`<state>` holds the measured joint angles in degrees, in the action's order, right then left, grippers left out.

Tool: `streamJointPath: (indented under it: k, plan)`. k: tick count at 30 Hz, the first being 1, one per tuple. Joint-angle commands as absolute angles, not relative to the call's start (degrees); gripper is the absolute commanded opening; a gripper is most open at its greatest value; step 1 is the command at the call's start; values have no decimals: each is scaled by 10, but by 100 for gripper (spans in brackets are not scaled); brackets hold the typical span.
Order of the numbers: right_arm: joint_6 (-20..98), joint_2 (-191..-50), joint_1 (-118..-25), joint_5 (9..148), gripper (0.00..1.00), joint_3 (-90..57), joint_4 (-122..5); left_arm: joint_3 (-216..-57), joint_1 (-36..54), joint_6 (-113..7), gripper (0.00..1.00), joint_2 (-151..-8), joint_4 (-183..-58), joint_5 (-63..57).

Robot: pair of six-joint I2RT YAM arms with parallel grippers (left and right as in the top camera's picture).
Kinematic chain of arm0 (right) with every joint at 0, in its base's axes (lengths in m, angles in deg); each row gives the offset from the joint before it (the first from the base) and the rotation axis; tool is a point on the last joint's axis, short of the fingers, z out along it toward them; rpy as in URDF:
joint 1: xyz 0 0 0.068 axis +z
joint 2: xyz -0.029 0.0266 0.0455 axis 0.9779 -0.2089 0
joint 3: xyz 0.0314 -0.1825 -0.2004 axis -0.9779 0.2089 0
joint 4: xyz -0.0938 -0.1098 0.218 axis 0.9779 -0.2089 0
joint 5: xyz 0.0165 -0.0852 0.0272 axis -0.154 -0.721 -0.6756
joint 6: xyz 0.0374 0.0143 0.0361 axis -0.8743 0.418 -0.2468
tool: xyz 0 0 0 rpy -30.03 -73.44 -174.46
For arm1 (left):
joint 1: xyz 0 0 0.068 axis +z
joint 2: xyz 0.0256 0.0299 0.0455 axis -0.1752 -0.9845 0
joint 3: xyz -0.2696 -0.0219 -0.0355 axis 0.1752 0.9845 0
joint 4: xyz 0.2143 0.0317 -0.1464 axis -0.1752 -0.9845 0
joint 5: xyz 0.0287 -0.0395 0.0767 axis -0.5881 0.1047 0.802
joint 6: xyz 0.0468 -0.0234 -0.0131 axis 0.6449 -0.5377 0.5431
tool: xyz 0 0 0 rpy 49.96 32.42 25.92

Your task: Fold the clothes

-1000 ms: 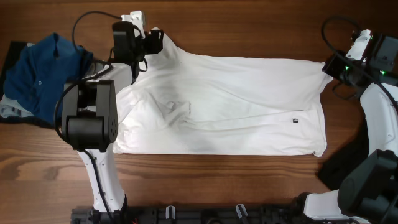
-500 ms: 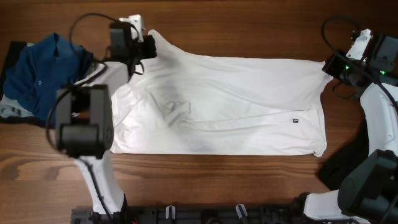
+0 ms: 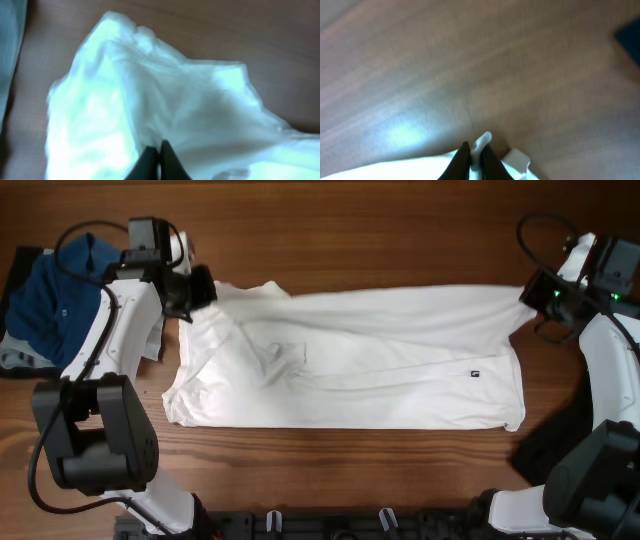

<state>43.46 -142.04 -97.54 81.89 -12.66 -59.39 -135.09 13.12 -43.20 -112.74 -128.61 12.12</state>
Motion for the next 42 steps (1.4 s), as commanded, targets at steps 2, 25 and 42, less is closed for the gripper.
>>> streamJointPath:
  k: [2,25,42]
  plan:
    - [401,-1418,-974,776,9,-127,-613,-1349,134,-423,33,-1125,-1347,206]
    - [360,-1418,-974,751,10,-127,-598,-1349,122,-361,45,-1227,-1151,178]
    - [361,-1418,-974,751,11,-127,-597,-1350,123,-369,4,-1142,-1189,177]
